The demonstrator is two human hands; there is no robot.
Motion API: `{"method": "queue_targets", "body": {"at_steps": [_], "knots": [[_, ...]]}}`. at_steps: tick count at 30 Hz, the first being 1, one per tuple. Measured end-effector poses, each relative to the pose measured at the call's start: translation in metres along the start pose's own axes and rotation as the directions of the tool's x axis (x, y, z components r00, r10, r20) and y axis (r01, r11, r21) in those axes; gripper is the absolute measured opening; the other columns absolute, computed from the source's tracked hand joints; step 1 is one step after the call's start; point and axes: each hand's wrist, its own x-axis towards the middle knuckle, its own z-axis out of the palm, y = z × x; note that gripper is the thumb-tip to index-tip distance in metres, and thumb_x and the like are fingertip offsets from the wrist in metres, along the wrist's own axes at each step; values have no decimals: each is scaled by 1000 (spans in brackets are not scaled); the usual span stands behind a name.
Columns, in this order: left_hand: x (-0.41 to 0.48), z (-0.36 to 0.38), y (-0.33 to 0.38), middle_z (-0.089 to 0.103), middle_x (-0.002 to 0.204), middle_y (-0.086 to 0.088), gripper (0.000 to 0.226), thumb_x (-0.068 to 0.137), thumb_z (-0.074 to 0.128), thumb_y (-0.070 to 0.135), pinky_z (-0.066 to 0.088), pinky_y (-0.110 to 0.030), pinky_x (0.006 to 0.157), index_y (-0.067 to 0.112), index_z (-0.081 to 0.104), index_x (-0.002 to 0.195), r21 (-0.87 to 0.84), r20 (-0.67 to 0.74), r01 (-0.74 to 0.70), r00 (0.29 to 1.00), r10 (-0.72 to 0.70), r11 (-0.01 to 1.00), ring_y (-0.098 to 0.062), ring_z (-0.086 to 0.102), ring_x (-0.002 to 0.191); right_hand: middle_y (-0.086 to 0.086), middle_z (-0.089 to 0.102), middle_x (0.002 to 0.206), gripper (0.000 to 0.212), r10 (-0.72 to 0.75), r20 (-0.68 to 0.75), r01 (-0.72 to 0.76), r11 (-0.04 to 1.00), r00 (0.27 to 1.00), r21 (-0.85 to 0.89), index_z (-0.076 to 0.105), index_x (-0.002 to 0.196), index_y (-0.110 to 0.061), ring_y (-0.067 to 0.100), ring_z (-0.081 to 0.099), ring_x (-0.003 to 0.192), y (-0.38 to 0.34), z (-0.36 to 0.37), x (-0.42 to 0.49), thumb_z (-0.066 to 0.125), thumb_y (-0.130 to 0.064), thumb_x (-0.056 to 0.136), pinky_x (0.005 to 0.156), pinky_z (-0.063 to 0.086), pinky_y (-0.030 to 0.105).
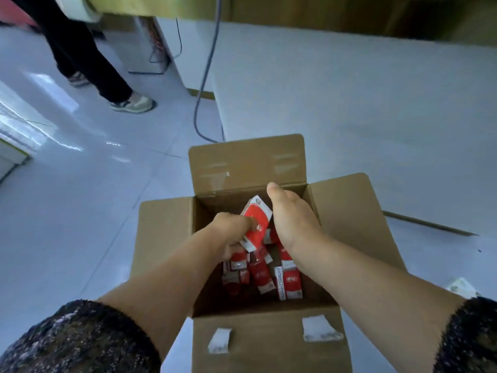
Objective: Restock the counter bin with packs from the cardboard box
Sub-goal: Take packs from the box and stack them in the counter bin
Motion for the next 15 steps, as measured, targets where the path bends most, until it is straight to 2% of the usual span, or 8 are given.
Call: {"method": "queue_targets", "body": {"at_steps": [2,4,6,8,10,13,15], "knots": [[-37,-8,15,67,82,-18,28,79,61,-2,56,-43,78,-7,61,107,-119,43,-57,997,62,991,-28,65,70,1,52,135,57,-32,-17,32,999,999,-7,48,136,-25,21,48,122,-26,-8,-28,34,-58,91,96,33,30],[-84,-11,35,67,78,-15,20,82,58,-3,56,-41,78,-4,61,101,-211,94,-120,985,143,970,-25,64,68,1,53,135,65,-80,-24,80,997,997,2,45,137,-28,22,51,121,-57,-20,-57,33,-64,84,104,37,39],[-127,-17,56,67,75,-15,10,83,59,-3,57,-41,77,-1,57,93,-297,126,-176,967,221,938,-24,65,69,1,48,140,61,-156,-57,157,988,986,7,40,141,-28,22,49,123,-94,-38,-86,35,-59,88,105,36,38],[-172,-23,83,67,84,-17,25,80,65,2,57,-41,78,-4,55,102,-367,122,-261,938,324,893,-24,67,76,0,41,146,57,-233,-90,233,972,968,-5,32,146,-28,21,46,127,-133,-60,-118,37,-52,94,98,32,29],[-219,-27,115,66,90,-18,45,75,69,8,57,-42,79,-6,51,115,-418,120,-334,901,416,845,-25,68,79,3,39,147,60,-320,-106,322,947,941,1,27,147,-29,23,45,128,-176,-80,-153,40,-52,93,101,33,30],[-299,-32,169,65,81,-17,43,76,63,4,56,-32,61,-8,50,115,-459,59,-464,835,547,758,-20,65,65,3,38,147,73,-456,-131,461,887,880,8,25,147,-32,26,46,127,-243,-111,-210,42,-61,83,106,37,38],[-355,-34,207,64,88,-21,35,82,57,-1,54,-33,67,-10,50,114,-457,19,-550,780,626,699,-22,63,68,3,38,146,72,-521,-160,530,848,838,14,24,147,-31,26,43,129,-286,-131,-249,44,-61,84,108,34,40]]}}
